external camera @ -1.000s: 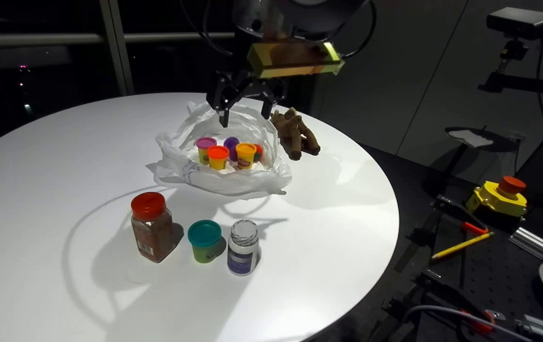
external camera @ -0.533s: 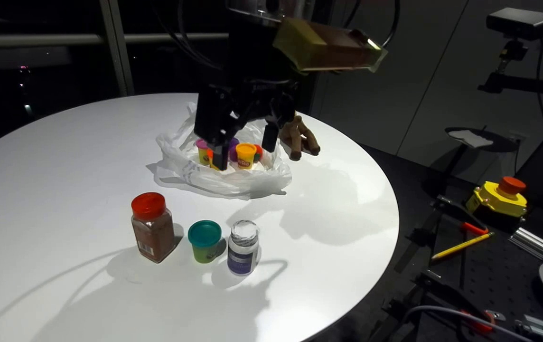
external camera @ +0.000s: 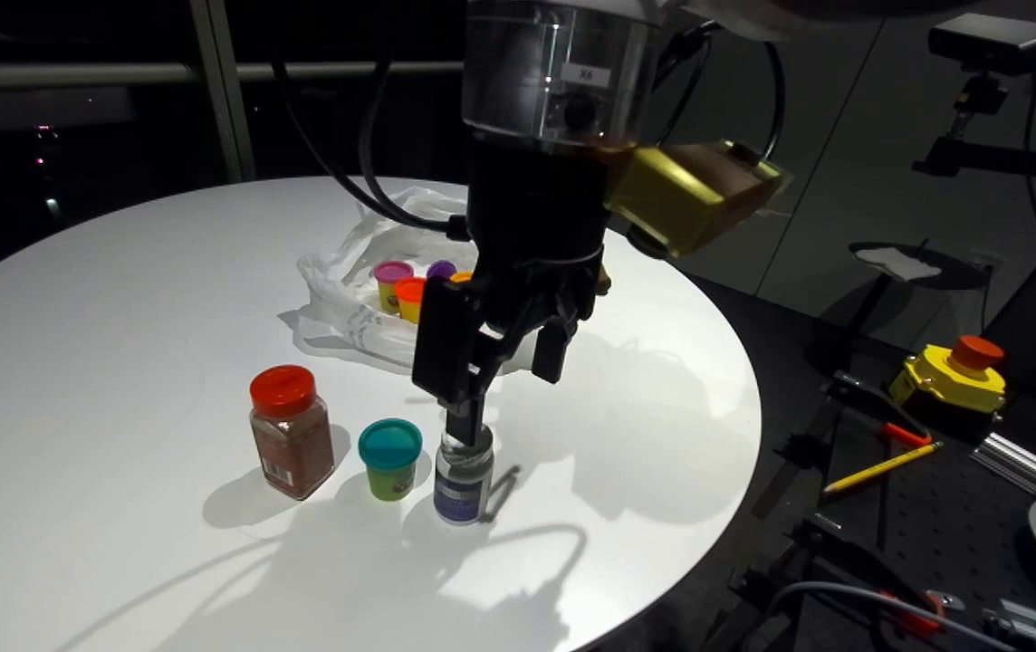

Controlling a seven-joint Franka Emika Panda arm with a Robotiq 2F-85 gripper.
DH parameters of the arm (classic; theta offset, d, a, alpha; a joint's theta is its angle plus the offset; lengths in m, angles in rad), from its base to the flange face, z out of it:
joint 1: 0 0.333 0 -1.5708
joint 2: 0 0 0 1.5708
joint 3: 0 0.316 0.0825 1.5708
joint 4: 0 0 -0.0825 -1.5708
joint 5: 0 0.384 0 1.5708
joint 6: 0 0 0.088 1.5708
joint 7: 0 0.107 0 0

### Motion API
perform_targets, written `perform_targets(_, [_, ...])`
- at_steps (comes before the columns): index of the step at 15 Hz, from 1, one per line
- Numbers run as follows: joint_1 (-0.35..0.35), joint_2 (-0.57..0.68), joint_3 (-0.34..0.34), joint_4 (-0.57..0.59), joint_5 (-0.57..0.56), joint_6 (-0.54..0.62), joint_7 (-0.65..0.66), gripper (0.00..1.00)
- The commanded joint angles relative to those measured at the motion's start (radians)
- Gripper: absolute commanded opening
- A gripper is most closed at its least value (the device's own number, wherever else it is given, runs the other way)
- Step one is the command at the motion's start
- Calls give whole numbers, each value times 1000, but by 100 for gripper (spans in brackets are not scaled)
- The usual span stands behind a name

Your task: Place the containers, strawberry and toy deer inside the plastic

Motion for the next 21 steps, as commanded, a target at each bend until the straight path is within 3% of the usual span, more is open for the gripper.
perform_targets(1, [-45,10,51,-20,-4,65,-2,100])
perform_targets(8, [-11,93,6,-17,-177,179,109,100])
perform_targets(18, [53,198,-58,44,-208,265,182,100])
perform_targets(19, [59,210,-61,54,-202,273,182,75])
perform_targets(20, [67,218,-64,63,-198,272,182,75])
perform_targets(21, [75,230,-70,73,-199,272,186,66])
